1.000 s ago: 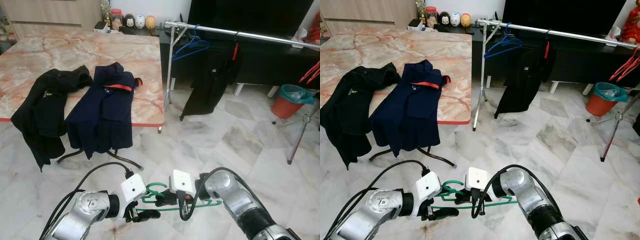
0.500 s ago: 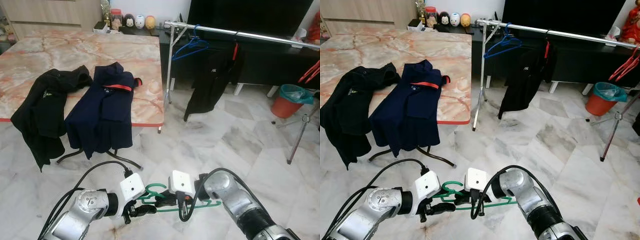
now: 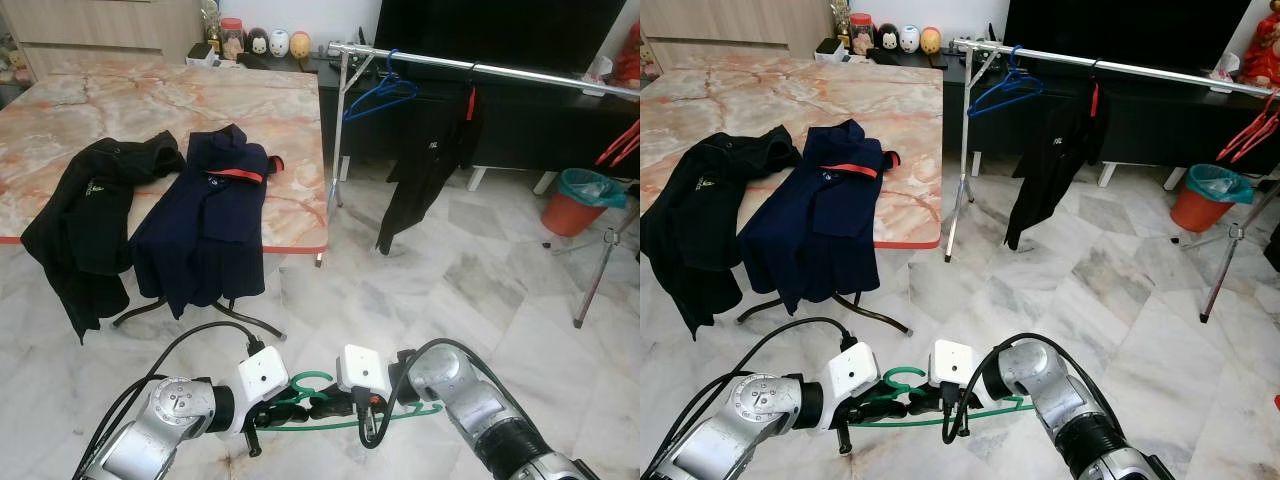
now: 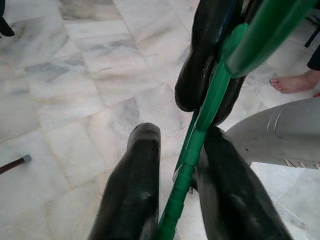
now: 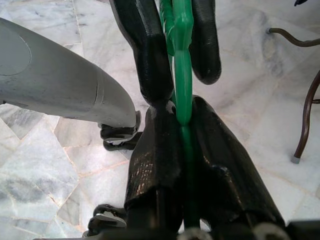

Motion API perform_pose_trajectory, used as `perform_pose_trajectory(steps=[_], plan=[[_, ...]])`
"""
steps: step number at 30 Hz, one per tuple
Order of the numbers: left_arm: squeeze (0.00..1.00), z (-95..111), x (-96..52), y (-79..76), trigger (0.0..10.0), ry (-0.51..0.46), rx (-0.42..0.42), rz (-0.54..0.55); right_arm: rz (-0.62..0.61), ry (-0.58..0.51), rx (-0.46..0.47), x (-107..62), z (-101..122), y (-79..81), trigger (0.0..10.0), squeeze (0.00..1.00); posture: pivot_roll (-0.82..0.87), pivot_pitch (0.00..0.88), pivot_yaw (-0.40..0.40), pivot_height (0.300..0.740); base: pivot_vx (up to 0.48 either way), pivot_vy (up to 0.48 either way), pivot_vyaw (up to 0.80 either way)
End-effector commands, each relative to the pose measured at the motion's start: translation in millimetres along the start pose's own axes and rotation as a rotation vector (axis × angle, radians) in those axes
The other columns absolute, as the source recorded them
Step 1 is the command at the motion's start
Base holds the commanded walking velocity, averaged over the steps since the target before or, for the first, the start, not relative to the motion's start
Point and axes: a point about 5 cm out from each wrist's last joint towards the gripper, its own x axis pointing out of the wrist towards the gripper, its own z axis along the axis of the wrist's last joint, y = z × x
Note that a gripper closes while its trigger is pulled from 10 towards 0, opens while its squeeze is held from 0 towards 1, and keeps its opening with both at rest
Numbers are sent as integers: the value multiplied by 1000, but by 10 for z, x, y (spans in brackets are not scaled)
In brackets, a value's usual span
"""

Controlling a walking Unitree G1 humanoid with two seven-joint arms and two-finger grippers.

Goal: Hang hanger

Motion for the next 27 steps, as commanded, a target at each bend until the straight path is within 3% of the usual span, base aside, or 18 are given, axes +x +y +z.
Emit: perform_pose_trajectory(steps=[1,19,20,21,22,23,27], plan=[[0,26,5,-37,0,1,27,-34,-2,-9,-15,-20,43,-13,10000,0,193,0,-92,740,0,0,0],[0,-24,-34,-32,0,29,30,-48,5,-5,-12,-14,26,4,10000,0,193,0,-94,740,0,0,0],[0,-23,-29,-30,0,25,30,-45,28,-16,-8,-7,30,29,10000,380,192,0,-94,740,0,0,0],[0,-22,-29,-29,0,22,28,-43,34,-23,-9,-5,36,37,10000,906,192,0,-94,740,0,0,0],[0,-20,-30,-29,0,20,28,-41,37,-27,-10,-6,40,40,10000,906,194,0,-96,740,0,0,0],[0,-19,-30,-28,0,18,28,-40,38,-32,-10,-7,45,42,10000,1000,194,0,-96,740,0,0,0],[0,-18,-26,-28,0,14,31,-37,41,-34,-12,-11,48,43,10000,1000,193,0,-96,740,0,0,0]])
